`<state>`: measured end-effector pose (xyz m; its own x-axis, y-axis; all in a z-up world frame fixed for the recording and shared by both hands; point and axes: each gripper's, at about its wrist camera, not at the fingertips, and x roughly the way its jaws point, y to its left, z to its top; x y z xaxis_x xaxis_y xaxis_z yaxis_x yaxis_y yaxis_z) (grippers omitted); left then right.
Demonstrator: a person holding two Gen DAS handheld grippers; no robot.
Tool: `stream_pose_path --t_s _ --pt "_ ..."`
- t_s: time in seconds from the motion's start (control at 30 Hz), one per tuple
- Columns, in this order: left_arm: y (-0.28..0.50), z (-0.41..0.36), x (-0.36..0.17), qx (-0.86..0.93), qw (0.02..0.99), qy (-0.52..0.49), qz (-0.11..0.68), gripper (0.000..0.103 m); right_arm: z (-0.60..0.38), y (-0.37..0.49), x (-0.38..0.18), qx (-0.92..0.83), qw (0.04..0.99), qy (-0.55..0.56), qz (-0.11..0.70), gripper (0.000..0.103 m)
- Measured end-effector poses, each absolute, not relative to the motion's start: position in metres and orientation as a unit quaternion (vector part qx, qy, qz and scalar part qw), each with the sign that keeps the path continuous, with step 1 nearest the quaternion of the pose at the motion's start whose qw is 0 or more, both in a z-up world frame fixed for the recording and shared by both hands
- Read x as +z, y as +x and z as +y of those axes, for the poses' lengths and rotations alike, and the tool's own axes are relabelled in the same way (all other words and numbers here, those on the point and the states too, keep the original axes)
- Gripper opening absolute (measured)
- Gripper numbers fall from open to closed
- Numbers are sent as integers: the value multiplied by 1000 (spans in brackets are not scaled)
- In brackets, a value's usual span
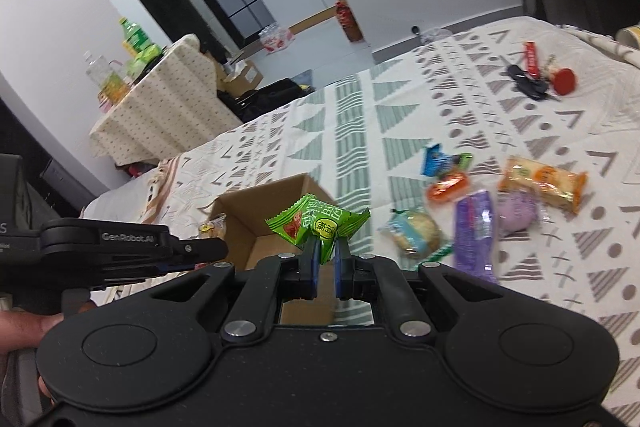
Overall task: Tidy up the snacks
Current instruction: 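Carry the peanut pack and green candy into the cardboard box and open both grippers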
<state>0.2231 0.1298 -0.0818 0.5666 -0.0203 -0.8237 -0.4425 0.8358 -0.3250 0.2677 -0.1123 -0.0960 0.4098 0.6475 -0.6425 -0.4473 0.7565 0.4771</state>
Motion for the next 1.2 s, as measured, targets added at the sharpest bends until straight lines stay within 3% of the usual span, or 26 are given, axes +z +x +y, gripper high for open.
stream_pose_path --t_s 0.43,0.53,0.6,0.9,1.03,1.2 --pt "215 185 -89 139 841 -276 444 18 -47 251 -92 368 811 90 446 8" --pt "217 191 -92 137 839 -278 447 18 -34 250 -96 372 800 83 463 24" --pt "218 194 -95 137 838 -279 448 18 -32 249 -96 370 803 84 459 42" --pt "226 202 -106 144 827 -279 466 23 -56 261 -104 316 818 88 473 42" --pt "229 201 -110 151 820 -279 476 33 -70 266 -104 295 826 86 472 42" --pt "230 191 -105 152 824 -269 475 66 -85 266 -105 279 832 83 472 51"
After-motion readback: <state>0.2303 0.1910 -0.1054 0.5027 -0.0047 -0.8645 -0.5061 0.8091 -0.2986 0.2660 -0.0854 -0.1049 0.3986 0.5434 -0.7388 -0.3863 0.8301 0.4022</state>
